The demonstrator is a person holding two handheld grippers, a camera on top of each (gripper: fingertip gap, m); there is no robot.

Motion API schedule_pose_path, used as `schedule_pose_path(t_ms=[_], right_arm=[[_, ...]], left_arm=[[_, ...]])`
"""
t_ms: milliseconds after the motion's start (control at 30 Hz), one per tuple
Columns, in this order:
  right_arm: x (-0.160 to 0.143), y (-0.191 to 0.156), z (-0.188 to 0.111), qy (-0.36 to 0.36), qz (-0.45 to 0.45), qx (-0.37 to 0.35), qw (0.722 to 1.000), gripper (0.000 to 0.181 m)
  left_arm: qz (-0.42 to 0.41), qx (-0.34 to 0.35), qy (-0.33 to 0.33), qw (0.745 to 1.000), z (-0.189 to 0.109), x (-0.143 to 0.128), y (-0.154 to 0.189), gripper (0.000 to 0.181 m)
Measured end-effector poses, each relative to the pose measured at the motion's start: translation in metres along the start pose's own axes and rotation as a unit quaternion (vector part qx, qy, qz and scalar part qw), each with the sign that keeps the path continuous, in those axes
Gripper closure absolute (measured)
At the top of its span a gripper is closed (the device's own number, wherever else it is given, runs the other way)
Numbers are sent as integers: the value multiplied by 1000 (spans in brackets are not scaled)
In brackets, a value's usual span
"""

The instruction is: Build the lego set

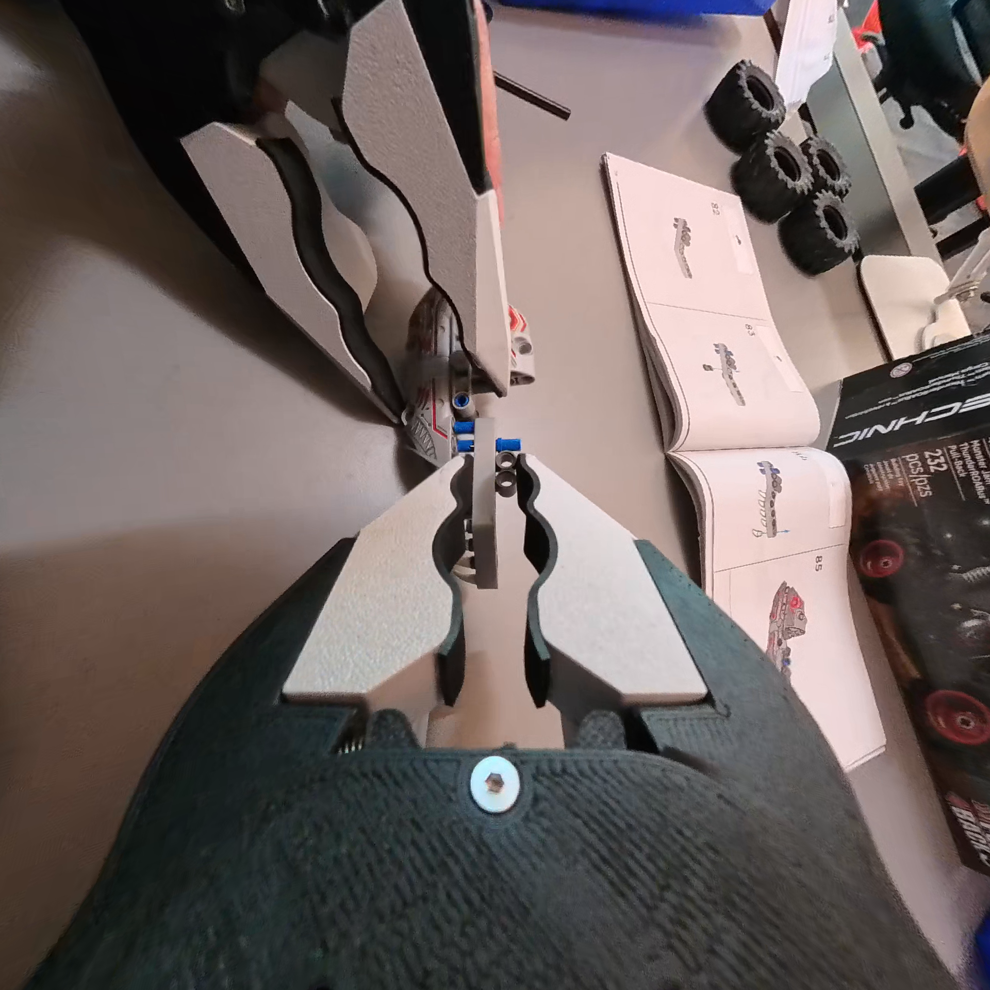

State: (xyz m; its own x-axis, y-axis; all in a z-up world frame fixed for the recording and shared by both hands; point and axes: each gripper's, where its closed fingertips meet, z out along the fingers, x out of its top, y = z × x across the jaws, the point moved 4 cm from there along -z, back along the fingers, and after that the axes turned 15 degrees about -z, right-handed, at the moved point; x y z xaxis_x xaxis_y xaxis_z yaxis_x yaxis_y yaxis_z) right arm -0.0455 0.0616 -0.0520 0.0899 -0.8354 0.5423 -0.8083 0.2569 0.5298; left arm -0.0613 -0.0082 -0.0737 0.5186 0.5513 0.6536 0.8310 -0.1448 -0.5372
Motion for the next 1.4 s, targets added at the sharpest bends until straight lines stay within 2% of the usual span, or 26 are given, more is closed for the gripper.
schedule_pose_path(t_ms=[267, 400, 533, 733, 900, 1033, 1167, 1300, 1400], right_arm=[[-3, -3, 0, -22, -39, 6, 999, 167], [-7, -4, 1, -24, -17, 9, 1000, 167], [-13, -8, 2, -37, -11, 18, 999, 167], [-12, -9, 2, -30, 6, 23, 999, 167], [-11, -11, 2, -26, 43, 36, 998, 167], [-12, -12, 2, -26, 97, 46, 994, 167], [-11, -14, 3, -21, 138, 47, 989, 167], [-13, -12, 5, -13, 182, 56, 982, 167], [-16, -13, 6, -4, 177, 56, 983, 167]], left_arm=[[-40, -52, -43, 997, 4, 4, 0, 142], [-44, -67, -64, 995, 6, 6, 0, 141], [-57, -81, -81, 992, 7, 9, -2, 133], [-53, -135, -104, 984, 10, 14, 1, 132], [-47, -182, -103, 977, 14, 21, 5, 119], [-45, -183, -103, 977, 19, 23, 2, 122], [-62, -213, -104, 969, 21, 21, 5, 138], [-105, -225, -104, 963, 23, 19, 4, 138], [-124, -224, -95, 962, 23, 18, 3, 138]])
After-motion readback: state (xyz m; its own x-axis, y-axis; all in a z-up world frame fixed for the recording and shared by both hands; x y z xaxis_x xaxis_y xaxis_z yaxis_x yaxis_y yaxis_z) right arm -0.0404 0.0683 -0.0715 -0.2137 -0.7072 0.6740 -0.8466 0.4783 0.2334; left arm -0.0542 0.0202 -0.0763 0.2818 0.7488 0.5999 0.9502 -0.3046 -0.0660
